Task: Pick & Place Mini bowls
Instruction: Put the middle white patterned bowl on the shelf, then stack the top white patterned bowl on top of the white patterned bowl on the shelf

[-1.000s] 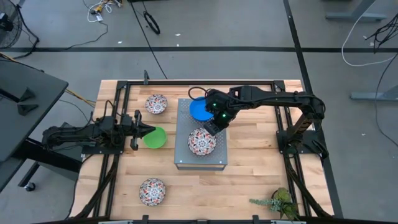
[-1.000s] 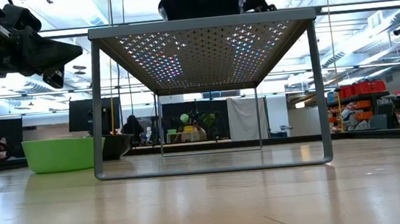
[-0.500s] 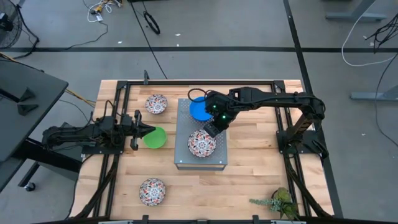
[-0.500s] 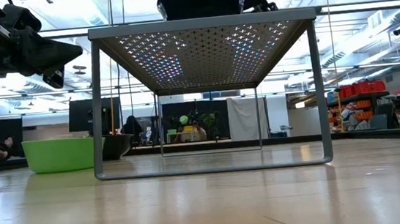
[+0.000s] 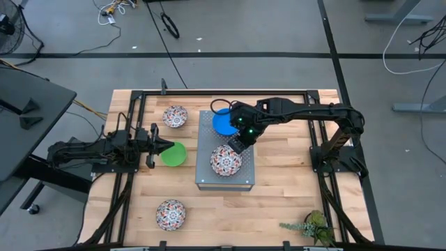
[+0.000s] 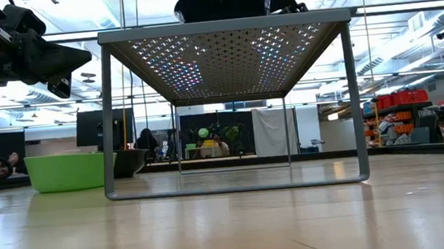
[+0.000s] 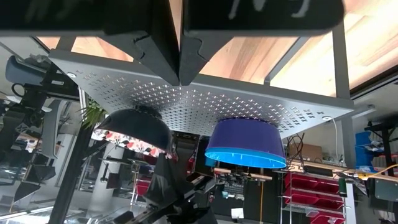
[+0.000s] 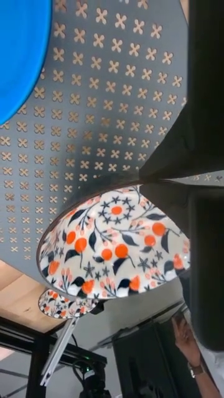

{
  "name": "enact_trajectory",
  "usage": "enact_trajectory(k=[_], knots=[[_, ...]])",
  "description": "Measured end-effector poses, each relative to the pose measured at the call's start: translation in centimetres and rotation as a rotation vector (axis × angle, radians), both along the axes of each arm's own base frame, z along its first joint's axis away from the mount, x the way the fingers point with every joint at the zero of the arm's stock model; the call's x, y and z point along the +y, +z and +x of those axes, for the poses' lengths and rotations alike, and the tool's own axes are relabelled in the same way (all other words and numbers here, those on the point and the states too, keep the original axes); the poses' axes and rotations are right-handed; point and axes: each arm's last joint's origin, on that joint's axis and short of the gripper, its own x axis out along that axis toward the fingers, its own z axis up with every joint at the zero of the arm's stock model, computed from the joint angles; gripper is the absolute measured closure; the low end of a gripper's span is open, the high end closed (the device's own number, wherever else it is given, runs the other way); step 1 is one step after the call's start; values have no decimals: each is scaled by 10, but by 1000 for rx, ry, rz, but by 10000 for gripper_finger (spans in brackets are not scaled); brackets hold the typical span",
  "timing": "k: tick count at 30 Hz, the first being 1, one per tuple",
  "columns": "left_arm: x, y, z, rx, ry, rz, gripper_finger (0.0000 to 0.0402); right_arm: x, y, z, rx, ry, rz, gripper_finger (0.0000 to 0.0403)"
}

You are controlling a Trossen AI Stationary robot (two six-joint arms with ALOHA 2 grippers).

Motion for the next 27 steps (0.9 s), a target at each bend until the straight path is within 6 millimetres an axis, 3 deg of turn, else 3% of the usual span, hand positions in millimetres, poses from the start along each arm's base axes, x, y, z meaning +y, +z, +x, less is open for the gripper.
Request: enact_trajectory(k=[27], knots=[[0,0,0,0,0,0,387,-1,0,0,1,-11,-5,235]])
